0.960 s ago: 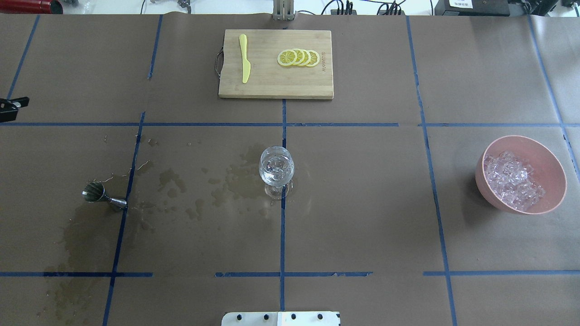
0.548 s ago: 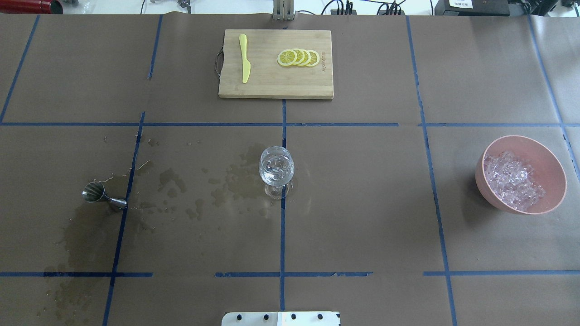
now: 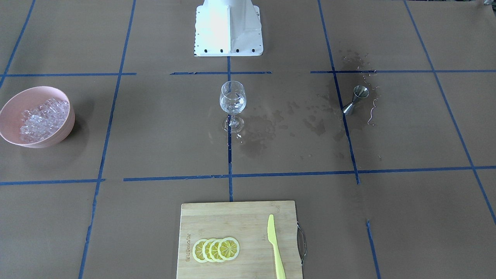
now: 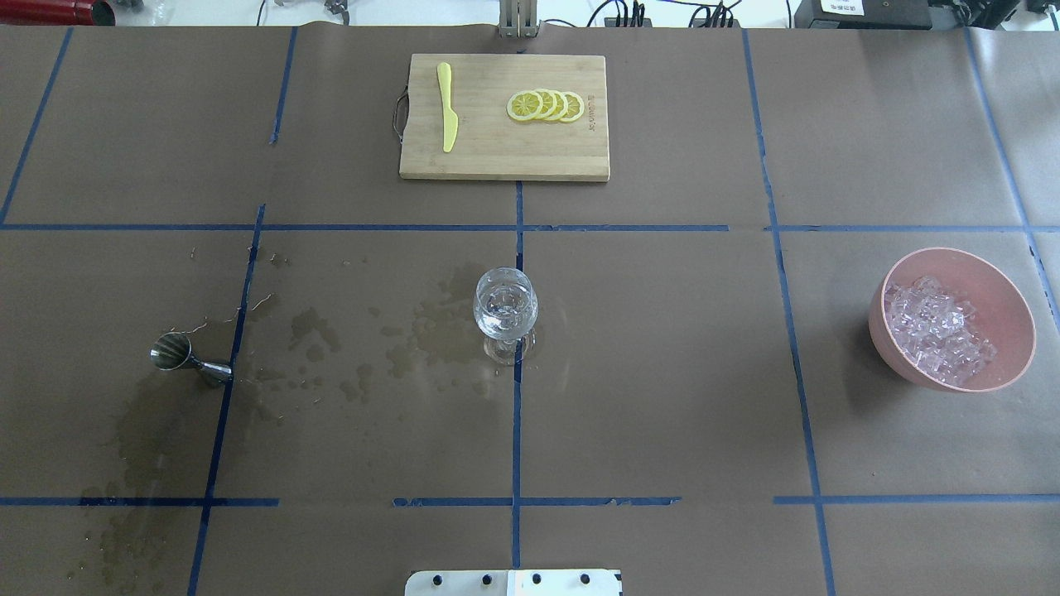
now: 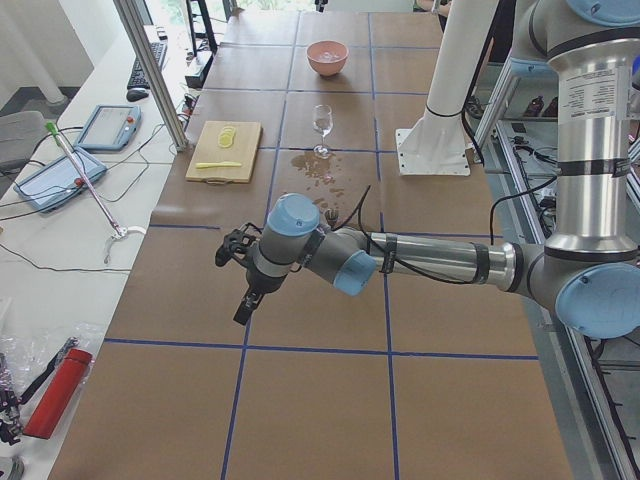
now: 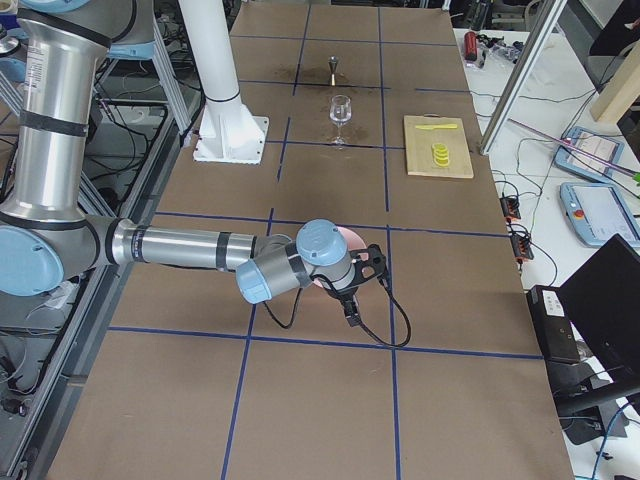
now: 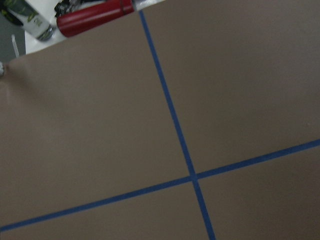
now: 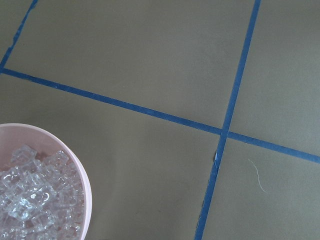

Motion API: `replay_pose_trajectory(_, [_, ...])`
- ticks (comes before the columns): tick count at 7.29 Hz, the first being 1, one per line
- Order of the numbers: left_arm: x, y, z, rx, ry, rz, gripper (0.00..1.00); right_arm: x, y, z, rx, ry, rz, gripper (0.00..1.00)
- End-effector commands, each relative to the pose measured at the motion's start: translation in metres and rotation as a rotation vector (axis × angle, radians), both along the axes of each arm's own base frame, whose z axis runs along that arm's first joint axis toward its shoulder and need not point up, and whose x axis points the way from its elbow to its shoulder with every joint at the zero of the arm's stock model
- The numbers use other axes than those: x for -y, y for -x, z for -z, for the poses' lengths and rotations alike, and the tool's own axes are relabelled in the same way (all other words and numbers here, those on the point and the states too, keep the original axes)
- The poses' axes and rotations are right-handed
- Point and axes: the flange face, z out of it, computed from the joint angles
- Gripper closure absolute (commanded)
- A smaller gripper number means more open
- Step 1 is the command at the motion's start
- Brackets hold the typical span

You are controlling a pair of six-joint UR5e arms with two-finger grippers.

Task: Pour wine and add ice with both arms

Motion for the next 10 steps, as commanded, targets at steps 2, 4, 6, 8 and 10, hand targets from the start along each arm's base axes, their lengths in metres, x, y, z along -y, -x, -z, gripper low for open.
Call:
replay_pose_trajectory(2, [-0.028, 0.013, -0.011, -0.159, 0.226, 0.037, 0.00, 0.000, 0.001, 0.002, 0.012, 0.011, -0.006, 0.00])
replay_pose_trajectory(4, [-0.020, 0.012, -0.005, -0.160, 0.213, 0.034, 0.00, -0.001, 0.013, 0.025, 0.075, 0.050, -0.024, 0.00])
replay_pose_trajectory(6, [-0.019, 0.012, -0.001, -0.160, 0.204, 0.036, 0.00, 0.002, 0.067, 0.060, 0.074, 0.110, -0.030, 0.00])
replay_pose_trajectory(8, [-0.018, 0.011, 0.001, -0.161, 0.198, 0.034, 0.00, -0.004, 0.130, 0.078, 0.064, 0.118, -0.066, 0.00])
replay_pose_trajectory(10, [-0.017, 0.011, 0.001, -0.160, 0.192, 0.033, 0.00, -0.022, 0.181, 0.073, 0.039, 0.098, -0.098, 0.06])
